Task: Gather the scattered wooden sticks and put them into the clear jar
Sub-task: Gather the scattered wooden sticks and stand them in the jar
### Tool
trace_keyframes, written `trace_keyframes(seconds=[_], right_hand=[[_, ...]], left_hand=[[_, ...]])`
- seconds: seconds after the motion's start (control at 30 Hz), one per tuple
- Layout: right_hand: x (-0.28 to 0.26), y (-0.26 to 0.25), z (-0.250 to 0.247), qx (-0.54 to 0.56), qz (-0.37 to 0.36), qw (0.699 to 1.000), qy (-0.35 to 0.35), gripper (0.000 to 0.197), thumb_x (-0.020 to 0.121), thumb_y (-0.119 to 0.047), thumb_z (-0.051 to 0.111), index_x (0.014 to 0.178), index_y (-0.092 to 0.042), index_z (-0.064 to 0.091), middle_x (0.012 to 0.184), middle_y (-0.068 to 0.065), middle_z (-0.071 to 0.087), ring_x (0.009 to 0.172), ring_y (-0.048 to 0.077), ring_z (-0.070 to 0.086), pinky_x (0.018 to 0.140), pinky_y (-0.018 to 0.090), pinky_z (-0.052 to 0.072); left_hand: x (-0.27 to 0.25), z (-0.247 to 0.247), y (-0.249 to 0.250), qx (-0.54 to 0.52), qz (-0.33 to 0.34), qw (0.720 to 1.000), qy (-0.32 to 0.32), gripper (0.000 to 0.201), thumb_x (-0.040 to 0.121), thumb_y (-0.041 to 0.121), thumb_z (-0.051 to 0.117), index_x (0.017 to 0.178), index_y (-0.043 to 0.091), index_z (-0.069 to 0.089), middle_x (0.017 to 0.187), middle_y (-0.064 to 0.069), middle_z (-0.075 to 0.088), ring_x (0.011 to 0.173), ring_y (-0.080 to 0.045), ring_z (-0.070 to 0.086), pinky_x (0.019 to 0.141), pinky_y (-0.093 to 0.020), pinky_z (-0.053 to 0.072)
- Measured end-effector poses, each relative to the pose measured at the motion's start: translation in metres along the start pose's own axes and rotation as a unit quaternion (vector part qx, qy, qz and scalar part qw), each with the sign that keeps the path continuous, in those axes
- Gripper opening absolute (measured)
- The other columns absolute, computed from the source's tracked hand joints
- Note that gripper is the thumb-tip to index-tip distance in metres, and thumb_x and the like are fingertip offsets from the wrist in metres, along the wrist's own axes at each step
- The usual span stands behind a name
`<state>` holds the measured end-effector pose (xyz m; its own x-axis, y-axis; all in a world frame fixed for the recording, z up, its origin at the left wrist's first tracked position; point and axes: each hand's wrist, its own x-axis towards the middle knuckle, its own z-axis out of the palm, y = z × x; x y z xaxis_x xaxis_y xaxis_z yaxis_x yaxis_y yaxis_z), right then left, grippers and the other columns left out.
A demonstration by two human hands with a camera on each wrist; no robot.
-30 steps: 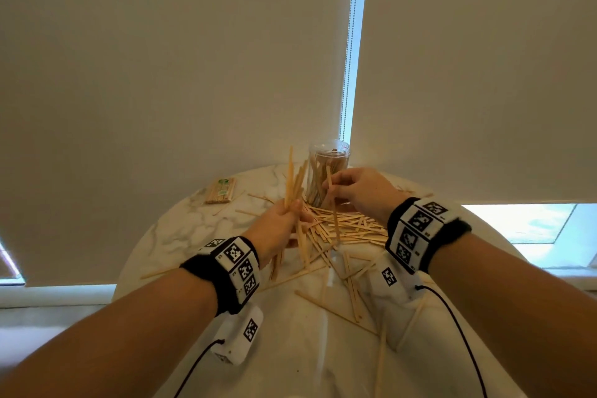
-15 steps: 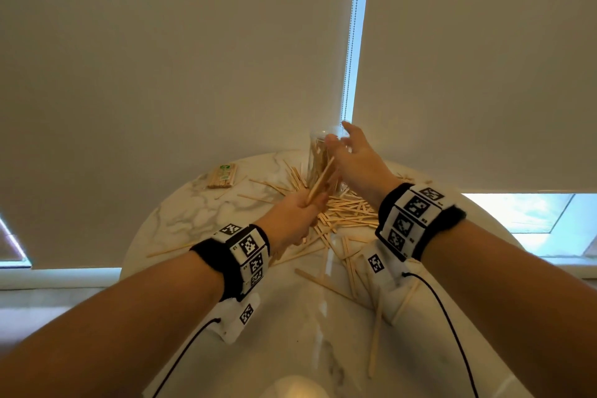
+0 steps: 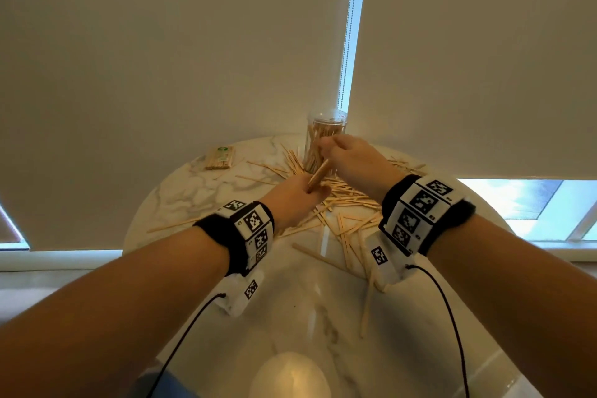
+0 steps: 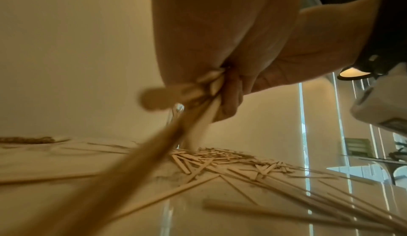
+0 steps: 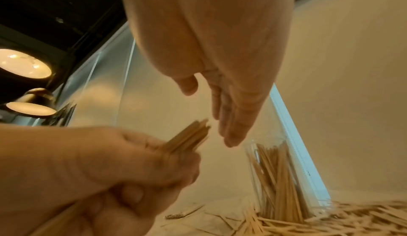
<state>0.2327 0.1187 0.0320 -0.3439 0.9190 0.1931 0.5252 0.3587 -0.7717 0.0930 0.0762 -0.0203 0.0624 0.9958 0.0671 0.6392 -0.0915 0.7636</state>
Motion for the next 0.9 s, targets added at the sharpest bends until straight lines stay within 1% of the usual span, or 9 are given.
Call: trace_keyframes(seconds=[0.1, 0.2, 0.27, 0.33, 0.4, 0.43, 0.57, 0.77, 0.9], right_hand=[[-0.016, 0.017, -0.018, -0.153, 0.088, 0.984, -0.038, 0.038, 0.102, -0.040, 0.046, 0.111, -0.007, 0.064, 0.099, 0.012, 0.072, 0.086, 0.026, 0.069, 0.084, 0.043, 0.059], [-0.042, 0.032, -0.030, -0.311, 0.236, 0.907, -0.155, 0.050, 0.101, -0.051, 0.046, 0.099, -0.003, 0.061, 0.095, 0.012, 0.075, 0.073, 0.021, 0.069, 0.083, 0.036, 0.061], [-0.059, 0.037, -0.035, -0.376, 0.266, 0.865, -0.198, 0.056, 0.099, -0.060, 0.041, 0.094, -0.007, 0.060, 0.103, 0.010, 0.073, 0.077, 0.020, 0.062, 0.095, 0.035, 0.055], [-0.066, 0.043, -0.032, -0.439, 0.258, 0.833, -0.216, 0.059, 0.096, -0.069, 0.035, 0.092, -0.016, 0.059, 0.083, 0.004, 0.059, 0.065, 0.016, 0.045, 0.092, 0.033, 0.047], [-0.068, 0.047, -0.020, -0.439, 0.247, 0.835, -0.221, 0.063, 0.090, -0.077, 0.039, 0.073, -0.017, 0.049, 0.071, 0.002, 0.046, 0.059, 0.016, 0.039, 0.067, 0.029, 0.042], [-0.065, 0.050, -0.012, -0.425, 0.235, 0.848, -0.213, 0.064, 0.087, -0.078, 0.044, 0.073, -0.016, 0.050, 0.074, 0.003, 0.051, 0.063, 0.018, 0.046, 0.061, 0.027, 0.039], [-0.048, 0.049, 0.019, -0.433, 0.167, 0.860, -0.213, 0.062, 0.083, -0.071, 0.059, 0.109, -0.015, 0.064, 0.098, 0.004, 0.061, 0.088, 0.020, 0.056, 0.074, 0.028, 0.047], [-0.026, 0.049, 0.018, -0.378, 0.173, 0.884, -0.214, 0.047, 0.086, -0.051, 0.071, 0.103, -0.007, 0.069, 0.094, 0.006, 0.066, 0.084, 0.020, 0.059, 0.071, 0.029, 0.050], [-0.022, 0.057, 0.011, -0.346, 0.186, 0.895, -0.210, 0.028, 0.085, -0.035, 0.077, 0.093, -0.009, 0.071, 0.092, 0.005, 0.074, 0.082, 0.019, 0.068, 0.073, 0.030, 0.058]], left_hand=[[-0.002, -0.001, -0.013, 0.151, -0.010, 0.988, -0.017, 0.021, 0.089, 0.038, 0.069, 0.091, 0.017, 0.065, 0.081, 0.002, 0.064, 0.071, -0.014, 0.058, 0.062, -0.026, 0.043], [-0.010, 0.012, -0.017, 0.233, -0.017, 0.965, -0.121, 0.021, 0.084, 0.033, 0.075, 0.101, 0.021, 0.070, 0.094, 0.007, 0.067, 0.086, -0.011, 0.061, 0.074, -0.025, 0.047], [-0.012, 0.022, -0.014, 0.257, -0.019, 0.955, -0.150, 0.025, 0.082, 0.033, 0.076, 0.104, 0.022, 0.072, 0.098, 0.007, 0.070, 0.087, -0.011, 0.062, 0.077, -0.025, 0.048], [-0.010, 0.027, -0.009, 0.286, -0.022, 0.946, -0.151, 0.023, 0.082, 0.034, 0.076, 0.102, 0.023, 0.074, 0.097, 0.005, 0.071, 0.088, -0.014, 0.063, 0.075, -0.025, 0.047], [-0.008, 0.030, -0.006, 0.320, -0.029, 0.934, -0.158, 0.019, 0.083, 0.034, 0.075, 0.098, 0.023, 0.075, 0.092, 0.004, 0.069, 0.088, -0.017, 0.063, 0.072, -0.027, 0.046], [-0.008, 0.031, -0.005, 0.333, -0.035, 0.928, -0.162, 0.018, 0.084, 0.034, 0.073, 0.098, 0.022, 0.074, 0.090, 0.003, 0.068, 0.086, -0.018, 0.063, 0.071, -0.027, 0.045], [-0.011, 0.027, -0.001, 0.410, -0.055, 0.893, -0.179, 0.027, 0.093, 0.031, 0.061, 0.109, 0.011, 0.068, 0.099, -0.007, 0.066, 0.090, -0.025, 0.062, 0.070, -0.029, 0.044], [-0.014, -0.008, -0.007, 0.448, -0.110, 0.856, -0.232, 0.027, 0.097, 0.019, 0.056, 0.117, 0.005, 0.068, 0.111, -0.006, 0.070, 0.095, -0.020, 0.062, 0.084, -0.031, 0.050], [-0.009, -0.028, -0.015, 0.411, -0.136, 0.889, -0.152, 0.030, 0.102, 0.024, 0.045, 0.106, 0.004, 0.066, 0.090, -0.004, 0.061, 0.069, -0.017, 0.053, 0.056, -0.025, 0.043]])
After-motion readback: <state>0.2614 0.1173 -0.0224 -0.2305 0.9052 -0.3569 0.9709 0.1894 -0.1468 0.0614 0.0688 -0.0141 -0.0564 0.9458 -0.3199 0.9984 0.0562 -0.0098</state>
